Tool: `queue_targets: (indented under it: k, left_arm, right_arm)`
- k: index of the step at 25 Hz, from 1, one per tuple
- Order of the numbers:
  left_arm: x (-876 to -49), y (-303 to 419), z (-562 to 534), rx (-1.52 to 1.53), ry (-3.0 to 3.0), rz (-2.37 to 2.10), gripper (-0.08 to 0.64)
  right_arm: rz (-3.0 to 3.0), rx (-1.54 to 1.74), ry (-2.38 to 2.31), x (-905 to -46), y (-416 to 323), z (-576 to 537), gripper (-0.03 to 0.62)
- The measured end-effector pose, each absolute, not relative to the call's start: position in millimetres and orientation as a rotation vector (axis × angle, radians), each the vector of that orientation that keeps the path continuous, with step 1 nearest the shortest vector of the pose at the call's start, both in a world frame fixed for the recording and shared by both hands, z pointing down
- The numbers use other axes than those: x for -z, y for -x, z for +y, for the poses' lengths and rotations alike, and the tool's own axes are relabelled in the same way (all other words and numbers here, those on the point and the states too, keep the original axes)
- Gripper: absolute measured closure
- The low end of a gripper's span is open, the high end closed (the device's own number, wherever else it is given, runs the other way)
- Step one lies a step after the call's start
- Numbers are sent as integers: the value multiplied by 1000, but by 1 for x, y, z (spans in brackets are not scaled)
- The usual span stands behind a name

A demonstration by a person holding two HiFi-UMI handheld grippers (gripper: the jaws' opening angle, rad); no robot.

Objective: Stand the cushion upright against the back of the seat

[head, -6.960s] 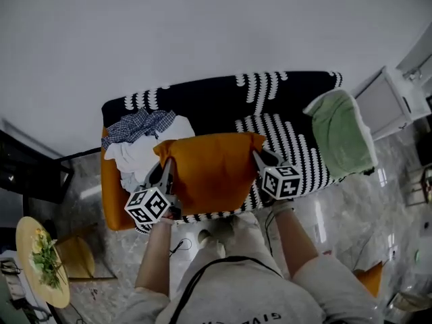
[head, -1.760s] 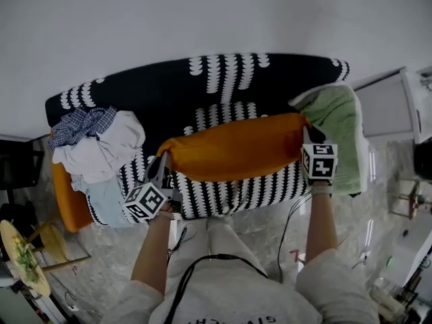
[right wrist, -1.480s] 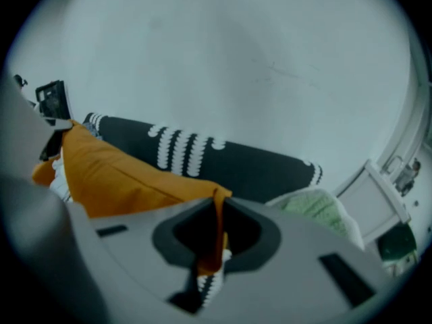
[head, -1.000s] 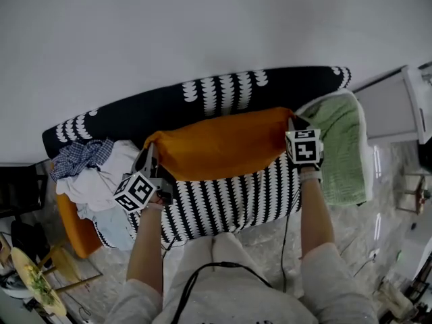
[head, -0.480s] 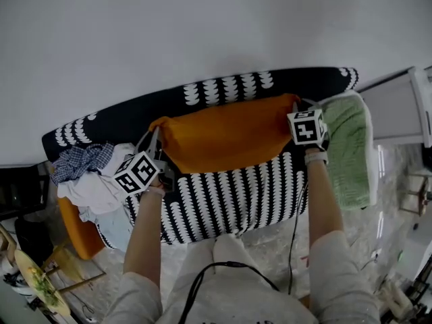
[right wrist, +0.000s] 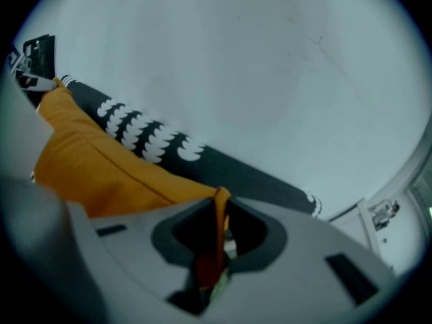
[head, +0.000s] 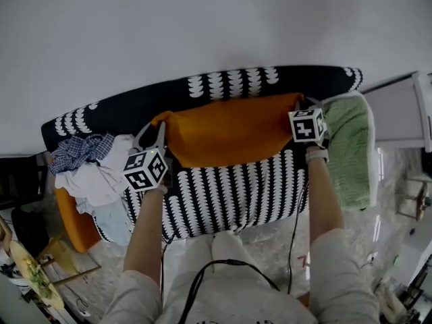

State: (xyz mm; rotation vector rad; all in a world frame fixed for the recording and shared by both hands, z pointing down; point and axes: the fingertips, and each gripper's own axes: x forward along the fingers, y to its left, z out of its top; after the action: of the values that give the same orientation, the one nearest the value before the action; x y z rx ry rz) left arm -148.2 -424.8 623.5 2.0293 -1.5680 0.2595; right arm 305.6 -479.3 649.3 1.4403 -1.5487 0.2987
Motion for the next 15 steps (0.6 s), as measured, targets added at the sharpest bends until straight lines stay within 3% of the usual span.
queue_targets:
  k: [2, 3, 4, 6, 15]
  left_arm:
    - [-617, 152, -424, -302, -2059, -1606, 382]
    - [-614, 153, -423, -318, -2079, -1620, 342]
    - [-609, 154, -422, -333, -2102, -1634, 330]
    - [-599, 154, -417, -371, -2157, -1679, 321]
    - [-545, 137, -378, -384, -2382, -1867, 318]
  right_arm:
    - [-1552, -285, -1483, -643, -309, -479, 511]
    - [-1557, -274, -1518, -638, -311, -479, 448]
    - [-1566, -259, -1557, -631, -313, -479, 376]
    - [-1598, -239, -1616, -619, -313, -474, 320]
    - [-1765, -143, -1581, -591, -255, -416, 311]
